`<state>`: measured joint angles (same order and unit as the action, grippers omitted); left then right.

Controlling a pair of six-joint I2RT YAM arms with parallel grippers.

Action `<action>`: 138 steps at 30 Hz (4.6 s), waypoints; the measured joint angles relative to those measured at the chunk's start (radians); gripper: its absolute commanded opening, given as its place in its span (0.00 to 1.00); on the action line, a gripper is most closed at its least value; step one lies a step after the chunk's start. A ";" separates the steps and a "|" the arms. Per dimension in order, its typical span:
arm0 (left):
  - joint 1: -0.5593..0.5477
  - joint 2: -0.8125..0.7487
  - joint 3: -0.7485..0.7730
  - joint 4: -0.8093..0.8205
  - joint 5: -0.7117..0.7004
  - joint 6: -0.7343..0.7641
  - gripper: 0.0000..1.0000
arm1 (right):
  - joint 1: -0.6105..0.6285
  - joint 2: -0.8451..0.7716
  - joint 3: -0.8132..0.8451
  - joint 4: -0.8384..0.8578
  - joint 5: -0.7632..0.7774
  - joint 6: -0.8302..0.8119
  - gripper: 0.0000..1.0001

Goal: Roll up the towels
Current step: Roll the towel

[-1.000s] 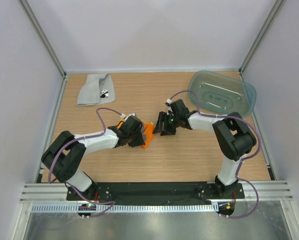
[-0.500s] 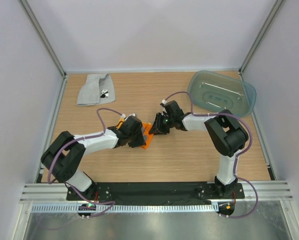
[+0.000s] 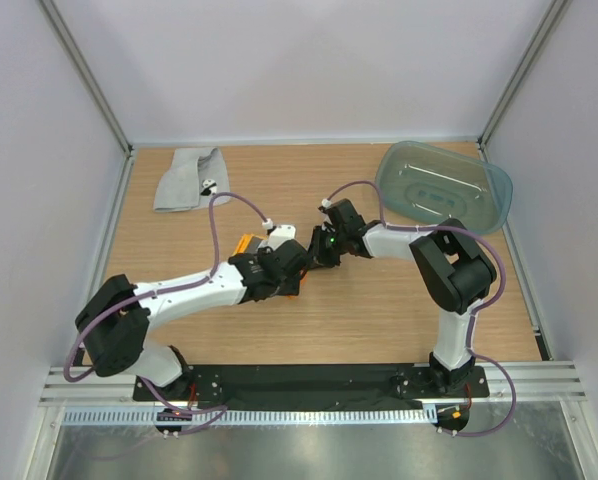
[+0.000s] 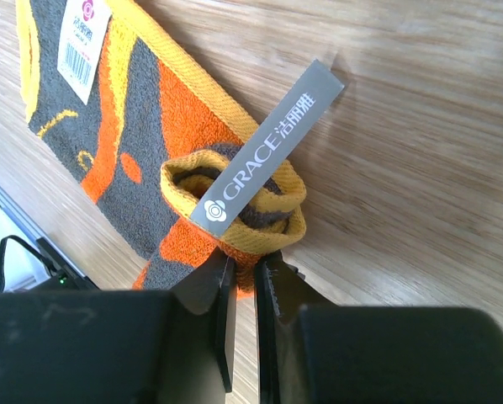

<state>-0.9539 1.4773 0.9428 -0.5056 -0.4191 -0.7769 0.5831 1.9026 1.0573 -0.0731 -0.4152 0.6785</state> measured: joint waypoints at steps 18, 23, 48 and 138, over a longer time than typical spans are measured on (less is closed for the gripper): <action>-0.085 0.119 0.013 0.227 0.011 0.246 0.59 | 0.004 -0.013 0.036 -0.124 0.012 -0.068 0.11; -0.085 0.149 -0.030 0.257 0.018 0.246 0.58 | 0.004 -0.013 0.038 -0.133 0.011 -0.078 0.11; -0.085 0.190 -0.108 0.375 -0.090 0.199 0.04 | 0.004 -0.013 0.097 -0.206 0.021 -0.104 0.17; 0.518 -0.124 -0.584 0.740 0.823 -0.392 0.20 | 0.182 -0.046 -0.031 0.060 0.124 0.081 0.22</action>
<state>-0.4358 1.3529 0.3588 0.2348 0.4042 -1.1690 0.7647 1.8565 1.0267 -0.0128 -0.2913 0.7597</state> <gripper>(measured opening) 0.154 0.250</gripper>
